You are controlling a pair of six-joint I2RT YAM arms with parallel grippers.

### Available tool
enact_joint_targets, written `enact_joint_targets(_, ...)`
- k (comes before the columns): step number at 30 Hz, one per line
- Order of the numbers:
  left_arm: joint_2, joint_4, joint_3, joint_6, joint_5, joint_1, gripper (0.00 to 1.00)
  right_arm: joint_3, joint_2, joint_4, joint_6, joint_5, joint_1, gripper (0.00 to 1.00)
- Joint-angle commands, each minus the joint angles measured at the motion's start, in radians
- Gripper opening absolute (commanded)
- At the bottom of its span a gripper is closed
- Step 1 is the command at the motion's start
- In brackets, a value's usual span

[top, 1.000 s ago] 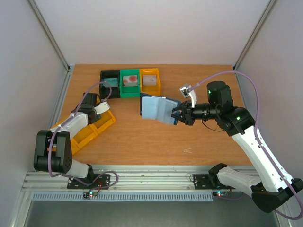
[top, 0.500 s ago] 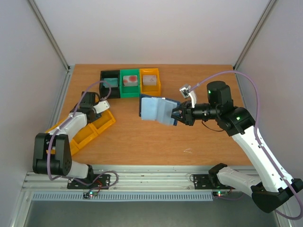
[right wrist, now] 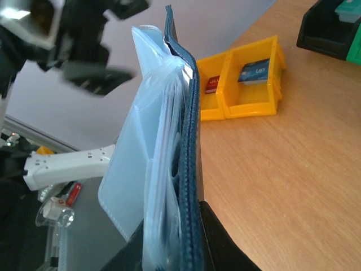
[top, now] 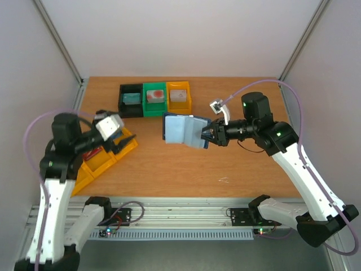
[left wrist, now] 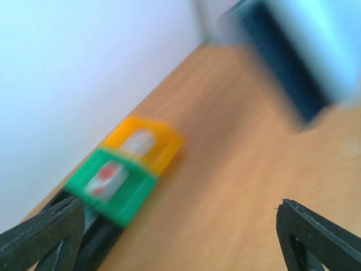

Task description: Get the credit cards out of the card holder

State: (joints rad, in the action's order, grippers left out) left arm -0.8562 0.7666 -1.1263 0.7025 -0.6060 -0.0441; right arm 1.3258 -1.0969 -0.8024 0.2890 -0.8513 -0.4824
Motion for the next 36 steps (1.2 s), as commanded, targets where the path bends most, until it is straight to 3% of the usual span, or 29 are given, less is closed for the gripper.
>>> enact_joint_targets(1, 0.151, -0.109, 0.162, -0.368, -0.550, -0.029, 0.93, 0.030, -0.026, 0.063, -0.043, -0.054, -0.018, 0.01)
enact_joint_targets(4, 0.207, -0.256, 0.257, -0.711, -0.512, -0.099, 0.93, 0.026, -0.040, 0.089, -0.048, -0.044, -0.059, 0.01)
enact_joint_targets(10, 0.156, -0.266, 0.280, -0.753, -0.581, -0.207, 0.99, 0.056, -0.085, 0.078, 0.006, 0.016, -0.202, 0.01)
enact_joint_targets(16, 0.094, -0.538, 0.325, -0.959, -0.639, -0.236, 0.97, 0.098, -0.129, 0.053, 0.046, 0.061, -0.311, 0.01)
enact_joint_targets(17, 0.089, -0.558, 0.327, -0.965, -0.658, -0.253, 0.89, 0.096, -0.133, 0.058, 0.043, 0.068, -0.317, 0.01)
enact_joint_targets(21, 0.074, -0.547, 0.338, -0.848, -0.604, -0.294, 0.15, 0.106, -0.157, 0.067, 0.039, 0.079, -0.335, 0.03)
enact_joint_targets(22, 0.073, -0.569, 0.342, -0.865, -0.601, -0.295, 0.03, 0.108, -0.158, 0.072, 0.036, 0.081, -0.340, 0.09)
enact_joint_targets(25, 0.089, -0.641, 0.351, -0.905, -0.624, -0.300, 0.00, 0.088, -0.128, 0.108, 0.030, 0.107, -0.341, 0.42)
enact_joint_targets(28, 0.116, -0.689, 0.348, -0.937, -0.579, -0.300, 0.00, 0.025, -0.055, 0.153, 0.024, 0.239, -0.332, 0.61)
enact_joint_targets(31, 0.119, -0.712, 0.335, -0.939, -0.584, -0.298, 0.00, 0.005, -0.011, 0.140, 0.018, 0.283, -0.316, 0.67)
enact_joint_targets(36, 0.122, -0.715, 0.324, -0.923, -0.589, -0.297, 0.00, 0.009, 0.026, 0.092, 0.031, 0.321, -0.315, 0.67)
